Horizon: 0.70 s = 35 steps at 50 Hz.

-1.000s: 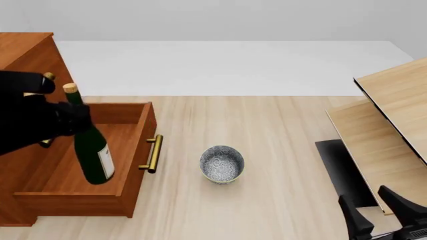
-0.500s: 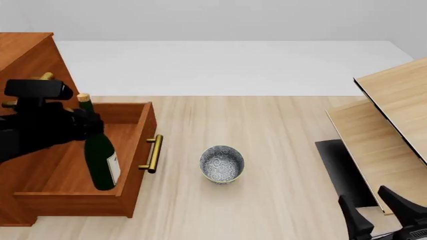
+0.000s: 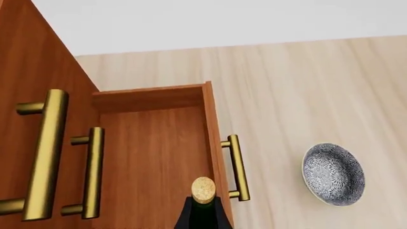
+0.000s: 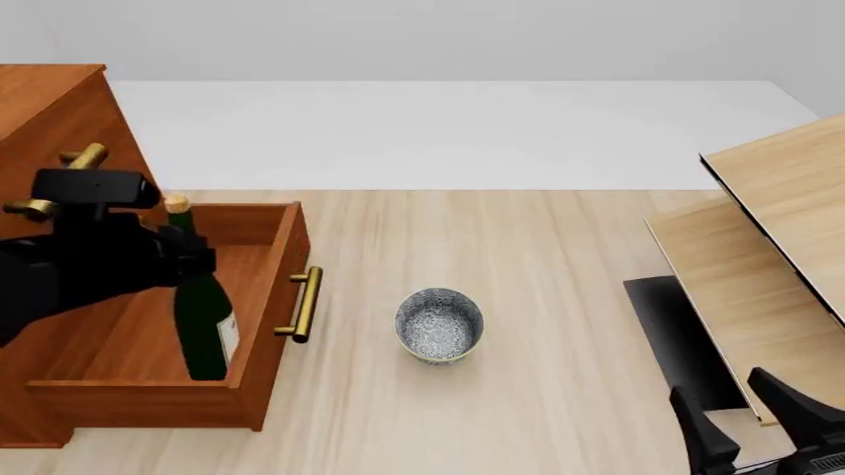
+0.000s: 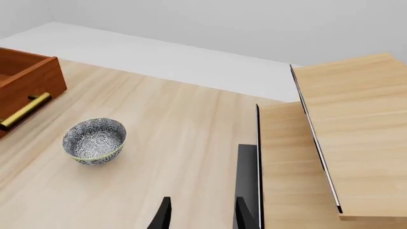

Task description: Put the wine bottle in the bottom drawer of the cabinet.

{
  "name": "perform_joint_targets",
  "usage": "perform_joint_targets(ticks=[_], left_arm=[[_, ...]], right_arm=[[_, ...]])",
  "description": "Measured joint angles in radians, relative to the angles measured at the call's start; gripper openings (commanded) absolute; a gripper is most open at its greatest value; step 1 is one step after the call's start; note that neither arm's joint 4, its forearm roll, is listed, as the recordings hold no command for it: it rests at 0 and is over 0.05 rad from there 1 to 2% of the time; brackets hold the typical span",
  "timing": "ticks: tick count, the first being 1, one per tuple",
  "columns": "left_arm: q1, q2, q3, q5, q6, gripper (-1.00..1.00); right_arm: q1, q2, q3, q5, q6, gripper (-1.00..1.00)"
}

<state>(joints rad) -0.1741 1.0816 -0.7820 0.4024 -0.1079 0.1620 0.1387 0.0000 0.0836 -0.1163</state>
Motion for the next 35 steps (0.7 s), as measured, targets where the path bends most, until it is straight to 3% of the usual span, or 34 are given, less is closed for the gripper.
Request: perform_joint_targets(ticks=[35], left_arm=[[0.011,0.15,-0.002,-0.073,-0.03,-1.0]], right_arm=[[-0.001,-0.003,0.0,0.003,-0.002,1.0]])
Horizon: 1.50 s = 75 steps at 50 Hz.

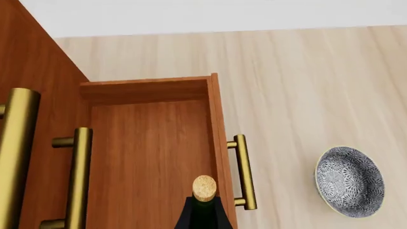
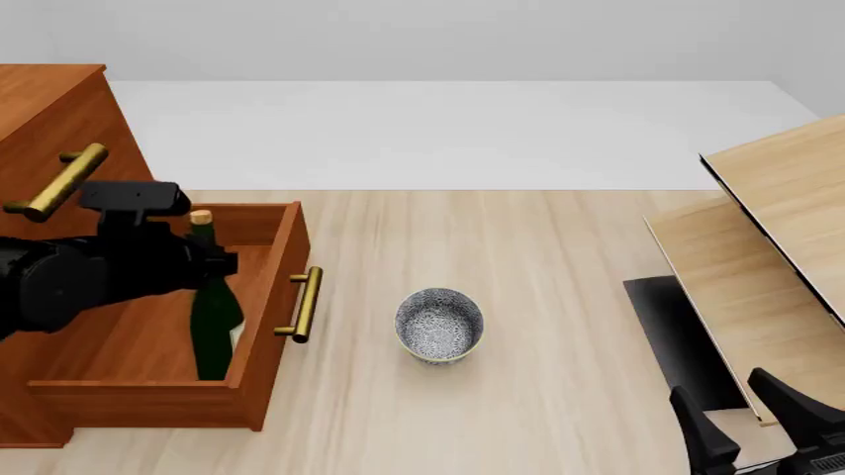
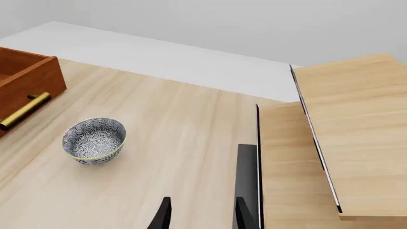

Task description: Put the wine bottle in the bottom drawer of the cabinet.

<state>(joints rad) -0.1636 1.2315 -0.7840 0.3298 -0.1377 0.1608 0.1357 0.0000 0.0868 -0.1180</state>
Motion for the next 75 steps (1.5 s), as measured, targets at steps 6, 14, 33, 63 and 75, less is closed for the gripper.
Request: perform_joint_targets(ticks=[6,14,33,63,75], left_arm=[[0.006,0.03,-0.015,-0.015,0.006,-1.0],[0.01,0.071,-0.039,-0.024,0.009,-1.0],[0.021,0.163,-0.085,-0.063,-0.003,-1.0],[0.04,0.356,-0.169,-0.154,-0.03,-1.0],[0.06,0.406,-0.192,-0.165,-0.034,-1.0]], right_arm=[[-0.001,0.002,0.0,-0.002,0.0,1.0],[-0.002,0.011,0.0,-0.01,0.0,1.0],[-0.003,0.018,0.0,-0.016,0.001,1.0],[-0.005,0.011,0.0,-0.006,0.001,1.0],[-0.008,0.018,0.0,-0.01,-0.001,1.0]])
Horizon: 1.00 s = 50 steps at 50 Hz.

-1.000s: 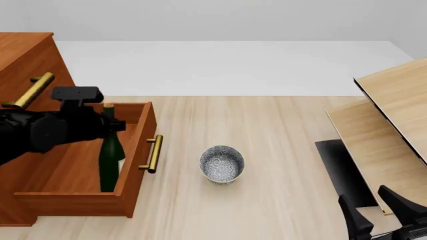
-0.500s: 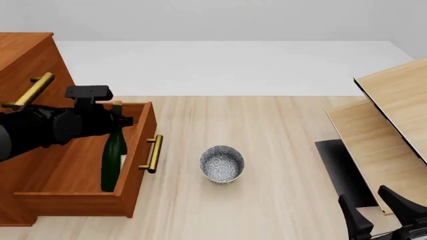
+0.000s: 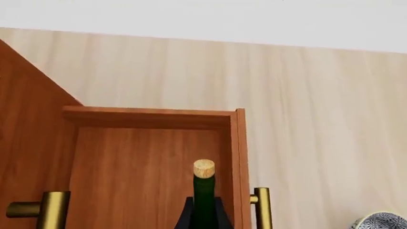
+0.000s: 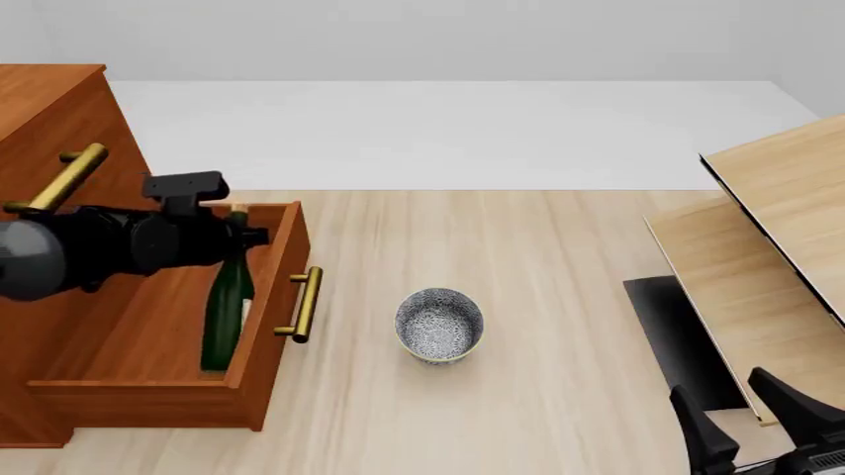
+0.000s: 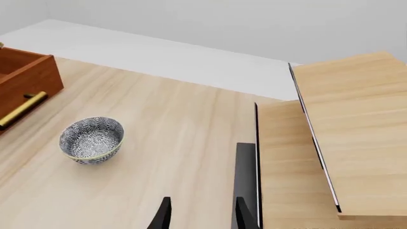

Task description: Put the wine bottle in the bottom drawer of the cabinet.

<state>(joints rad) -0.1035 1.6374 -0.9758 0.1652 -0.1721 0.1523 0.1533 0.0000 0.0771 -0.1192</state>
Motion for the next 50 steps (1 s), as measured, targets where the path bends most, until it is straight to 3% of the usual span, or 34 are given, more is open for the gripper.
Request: perform_joint_targets(ticks=[50], left_arm=[[0.036,0.135,0.01,-0.062,-0.006,-1.0]], right_arm=[[-0.004,0.01,0.0,-0.006,-0.001,1.0]])
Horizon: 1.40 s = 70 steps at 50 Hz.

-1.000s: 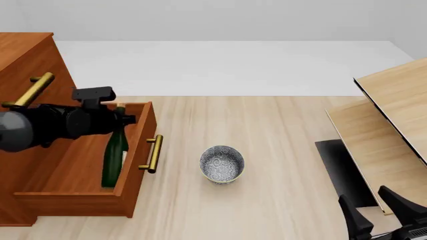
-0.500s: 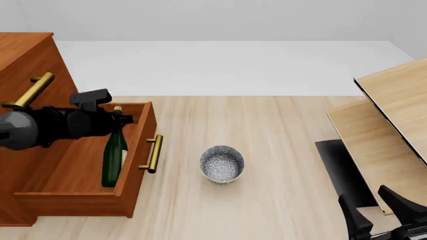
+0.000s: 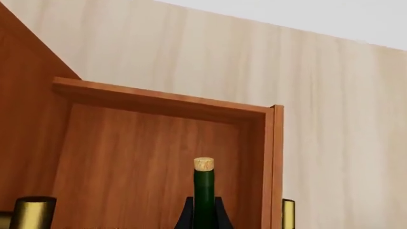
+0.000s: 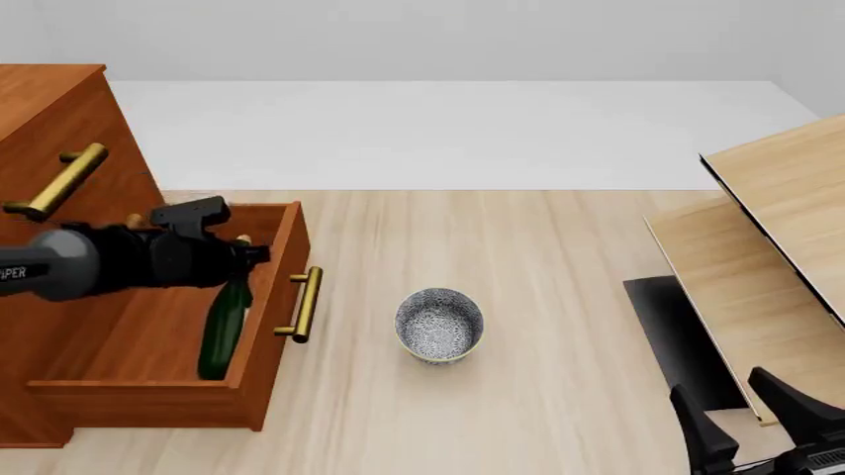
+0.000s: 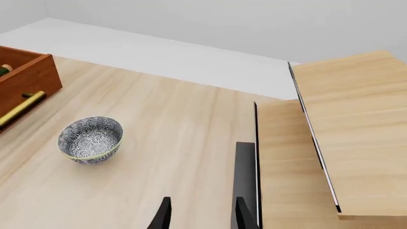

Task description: Put the wine bottle in the bottom drawer of the cabinet.

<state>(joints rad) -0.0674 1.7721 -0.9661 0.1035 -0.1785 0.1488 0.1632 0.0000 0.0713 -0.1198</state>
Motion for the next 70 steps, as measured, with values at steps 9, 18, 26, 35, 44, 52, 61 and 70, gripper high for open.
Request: perform_joint_targets(ticks=[9,18,26,35,44,52,61,70], left_arm=[[-0.004,0.015,0.013,-0.003,0.002,-1.0],[-0.006,0.02,0.023,-0.006,0.002,-1.0],[-0.005,0.025,0.029,-0.009,0.002,-1.0],[-0.002,0.029,0.03,-0.008,-0.001,-1.0],[0.004,0.028,0.034,-0.007,-0.018,1.0],[0.009,0.027,0.038,-0.007,-0.03,1.0],[0.009,0.021,0.043,-0.001,-0.033,1.0],[0.008,-0.003,0.043,0.02,-0.024,1.0]], right_arm=[[0.0,0.001,0.0,-0.001,0.001,1.0],[0.0,-0.002,0.0,0.002,0.001,1.0],[0.0,-0.002,0.0,0.002,0.001,1.0],[0.0,-0.002,0.0,0.003,0.001,1.0],[0.001,-0.002,0.0,0.003,0.001,1.0],[0.001,0.002,0.0,-0.001,0.001,1.0],[0.002,0.01,0.0,-0.008,0.0,1.0],[0.002,0.012,0.0,-0.01,0.001,1.0]])
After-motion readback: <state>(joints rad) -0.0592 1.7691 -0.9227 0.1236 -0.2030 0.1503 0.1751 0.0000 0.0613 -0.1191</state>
